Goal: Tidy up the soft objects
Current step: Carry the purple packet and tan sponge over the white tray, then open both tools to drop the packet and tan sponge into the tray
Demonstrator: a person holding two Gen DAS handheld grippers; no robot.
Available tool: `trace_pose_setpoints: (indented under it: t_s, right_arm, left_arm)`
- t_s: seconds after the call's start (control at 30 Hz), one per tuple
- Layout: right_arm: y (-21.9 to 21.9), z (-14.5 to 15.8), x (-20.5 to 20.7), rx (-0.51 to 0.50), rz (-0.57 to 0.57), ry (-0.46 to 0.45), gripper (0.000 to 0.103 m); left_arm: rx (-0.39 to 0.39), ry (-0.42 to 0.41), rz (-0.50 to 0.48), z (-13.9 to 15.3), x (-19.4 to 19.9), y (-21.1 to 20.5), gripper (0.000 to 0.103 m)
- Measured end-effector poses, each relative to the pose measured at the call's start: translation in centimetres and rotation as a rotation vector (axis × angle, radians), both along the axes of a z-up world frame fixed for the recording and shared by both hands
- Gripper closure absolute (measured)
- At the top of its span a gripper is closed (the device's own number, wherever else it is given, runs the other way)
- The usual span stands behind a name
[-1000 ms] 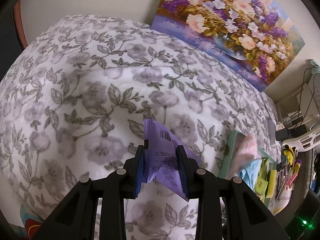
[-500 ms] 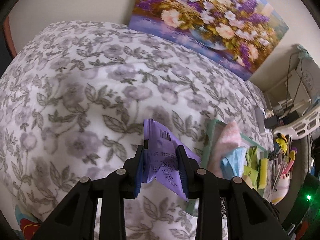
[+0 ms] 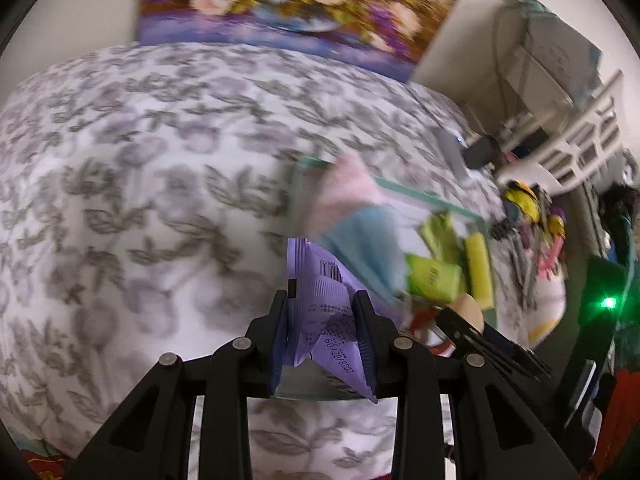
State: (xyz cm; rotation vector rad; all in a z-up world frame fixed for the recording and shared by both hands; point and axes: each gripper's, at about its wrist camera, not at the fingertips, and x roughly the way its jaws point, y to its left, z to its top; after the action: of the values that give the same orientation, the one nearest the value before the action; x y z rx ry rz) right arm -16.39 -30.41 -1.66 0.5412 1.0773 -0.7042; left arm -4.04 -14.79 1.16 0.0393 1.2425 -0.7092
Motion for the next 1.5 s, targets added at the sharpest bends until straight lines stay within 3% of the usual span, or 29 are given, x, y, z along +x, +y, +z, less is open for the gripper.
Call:
trace_pose_setpoints:
  t_s: [0.33,0.53,0.8,1.33,1.43,1.5]
  right_arm:
    - [-3.6,-1.3,-2.7,0.043,-0.093,0.017,0.047]
    - [-2.9,-1.8,-2.1,0.054,-0.053,0.031,0.047]
    - [-2.1,-1.6,-1.3,0.043,-0.018,0.037,0.047]
    - [-1.6,-1.2,-0.8,0.033,0.013,0.029,0.037]
    - [-1.5,-1.2,-0.7,0.03,0.022,0.031,0.034]
    - [-1.4,-1.1,-0.6,0.022,0.029,0.033,0.034]
  left_arm:
    - [0.006,0.025,-0.065,-1.6,-2.1,-3.0,0.069]
    - [0.04,0.067,-0.045,-3.8,-1.4,-3.3,0.064]
    - [0.094,0.045,-0.03,-4.8,-0.7,-3.3,0.061]
    - [0.15,-0.005,-0.039,-4.2,-0.7,-3.4,0.047]
    - [0.142,-0.009,-0.026,-3.6,-0.5,-3.1,0.037]
    - [0.136,-0.014,-0.014,-3.3,-0.4,-2.8,0.036]
